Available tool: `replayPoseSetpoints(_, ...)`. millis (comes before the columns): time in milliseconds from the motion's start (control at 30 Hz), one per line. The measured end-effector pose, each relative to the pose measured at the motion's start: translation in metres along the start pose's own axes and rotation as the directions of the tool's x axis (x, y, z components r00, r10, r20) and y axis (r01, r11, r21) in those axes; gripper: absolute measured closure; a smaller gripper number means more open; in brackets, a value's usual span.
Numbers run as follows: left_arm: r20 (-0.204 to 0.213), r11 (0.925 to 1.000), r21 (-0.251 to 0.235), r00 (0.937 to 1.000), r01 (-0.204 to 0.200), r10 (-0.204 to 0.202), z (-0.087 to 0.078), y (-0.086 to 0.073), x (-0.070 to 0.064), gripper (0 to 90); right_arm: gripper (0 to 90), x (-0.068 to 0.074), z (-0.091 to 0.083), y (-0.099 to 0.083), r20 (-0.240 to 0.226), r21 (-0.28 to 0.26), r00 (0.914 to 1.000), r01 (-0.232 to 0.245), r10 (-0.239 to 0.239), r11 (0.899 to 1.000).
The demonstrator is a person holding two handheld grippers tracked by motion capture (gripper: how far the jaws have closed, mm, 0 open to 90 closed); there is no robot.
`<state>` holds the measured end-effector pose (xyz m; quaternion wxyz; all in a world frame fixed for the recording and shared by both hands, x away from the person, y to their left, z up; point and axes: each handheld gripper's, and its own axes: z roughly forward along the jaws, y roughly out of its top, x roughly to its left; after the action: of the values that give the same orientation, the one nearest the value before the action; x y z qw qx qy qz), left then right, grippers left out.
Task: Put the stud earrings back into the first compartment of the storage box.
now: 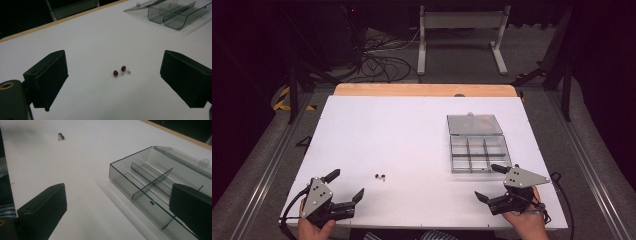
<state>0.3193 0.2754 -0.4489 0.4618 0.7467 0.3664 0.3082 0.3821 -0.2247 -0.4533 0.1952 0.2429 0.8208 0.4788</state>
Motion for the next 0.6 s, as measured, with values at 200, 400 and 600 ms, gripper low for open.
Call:
replayPoseSetpoints(200,-0.020,0.9999,-0.006,0.9998,-0.009,0.009,-0.001,0.000,0.001,8.2,2.5,0.002,0.001,0.002,-0.006,0.004,1.0000,0.004,-0.004,1.000)
replayPoseSetpoints(400,-0.018,0.9999,-0.011,0.9998,0.002,-0.003,-0.001,-0.001,0.002,8.1,3.0,0.001,0.002,0.006,-0.015,0.003,0.9999,0.000,0.000,1.000)
replayPoseSetpoints(600,-0.020,0.9997,-0.020,0.9997,0.012,-0.013,-0.003,-0.001,0.002,7.9,4.1,0.004,0.005,0.012,-0.029,0.000,0.9996,0.008,-0.008,1.000)
